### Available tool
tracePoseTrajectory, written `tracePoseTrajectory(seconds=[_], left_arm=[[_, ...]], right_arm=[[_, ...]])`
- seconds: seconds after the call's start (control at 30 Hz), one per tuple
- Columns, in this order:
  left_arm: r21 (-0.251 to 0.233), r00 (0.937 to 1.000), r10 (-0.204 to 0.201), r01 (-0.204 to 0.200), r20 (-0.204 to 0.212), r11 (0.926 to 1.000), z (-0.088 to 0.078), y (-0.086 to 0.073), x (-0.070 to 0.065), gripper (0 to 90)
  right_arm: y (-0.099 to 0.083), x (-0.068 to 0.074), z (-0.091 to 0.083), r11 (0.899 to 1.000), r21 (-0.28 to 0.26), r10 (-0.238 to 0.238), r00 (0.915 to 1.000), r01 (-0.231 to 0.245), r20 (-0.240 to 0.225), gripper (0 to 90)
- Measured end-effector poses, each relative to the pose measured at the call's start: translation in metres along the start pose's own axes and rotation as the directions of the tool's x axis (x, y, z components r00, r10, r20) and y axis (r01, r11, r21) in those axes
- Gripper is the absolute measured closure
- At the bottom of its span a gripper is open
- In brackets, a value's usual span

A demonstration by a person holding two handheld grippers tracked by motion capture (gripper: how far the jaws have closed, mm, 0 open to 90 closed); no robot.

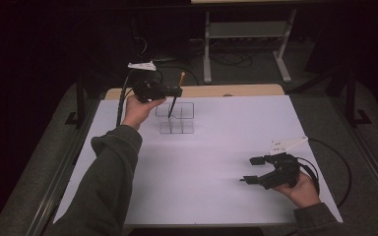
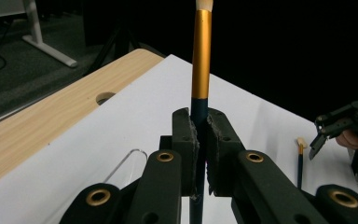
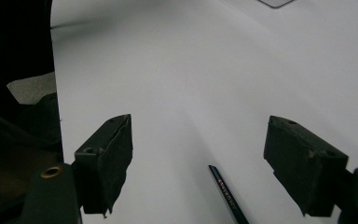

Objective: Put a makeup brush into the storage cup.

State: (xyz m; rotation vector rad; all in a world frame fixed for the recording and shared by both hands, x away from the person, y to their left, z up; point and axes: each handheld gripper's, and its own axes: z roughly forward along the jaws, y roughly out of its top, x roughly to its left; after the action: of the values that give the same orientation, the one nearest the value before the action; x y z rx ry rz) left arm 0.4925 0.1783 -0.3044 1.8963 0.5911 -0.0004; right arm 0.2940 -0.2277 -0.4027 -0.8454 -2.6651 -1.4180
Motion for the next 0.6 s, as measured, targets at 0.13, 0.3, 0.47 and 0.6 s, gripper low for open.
tracePoseTrajectory(seconds=[0.13, 0.3, 0.47, 0.6], left_arm=[[0.018, 0.9998, 0.02, -0.02, -0.007, 0.9996, 0.005, 0.005, 0.002, 83.2], [0.024, 0.9994, 0.023, -0.022, -0.025, 0.9995, 0.011, 0.011, 0.005, 83.2], [0.037, 0.9985, 0.003, -0.001, -0.054, 0.9993, 0.016, 0.01, 0.011, 83.2], [0.039, 0.9972, 0.0, 0.003, -0.074, 0.9992, 0.019, 0.007, 0.016, 83.1]], right_arm=[[0.0, -0.001, -0.001, 1.0, -0.002, 0.002, 1.0, -0.002, 0.0, 22.9], [-0.001, -0.001, -0.001, 1.0, -0.004, 0.003, 1.0, -0.003, 0.0, 22.9], [-0.001, -0.001, -0.001, 1.0, 0.0, 0.002, 1.0, -0.002, -0.003, 22.9], [-0.001, -0.001, -0.001, 1.0, -0.003, 0.004, 1.0, -0.004, -0.004, 22.8]])
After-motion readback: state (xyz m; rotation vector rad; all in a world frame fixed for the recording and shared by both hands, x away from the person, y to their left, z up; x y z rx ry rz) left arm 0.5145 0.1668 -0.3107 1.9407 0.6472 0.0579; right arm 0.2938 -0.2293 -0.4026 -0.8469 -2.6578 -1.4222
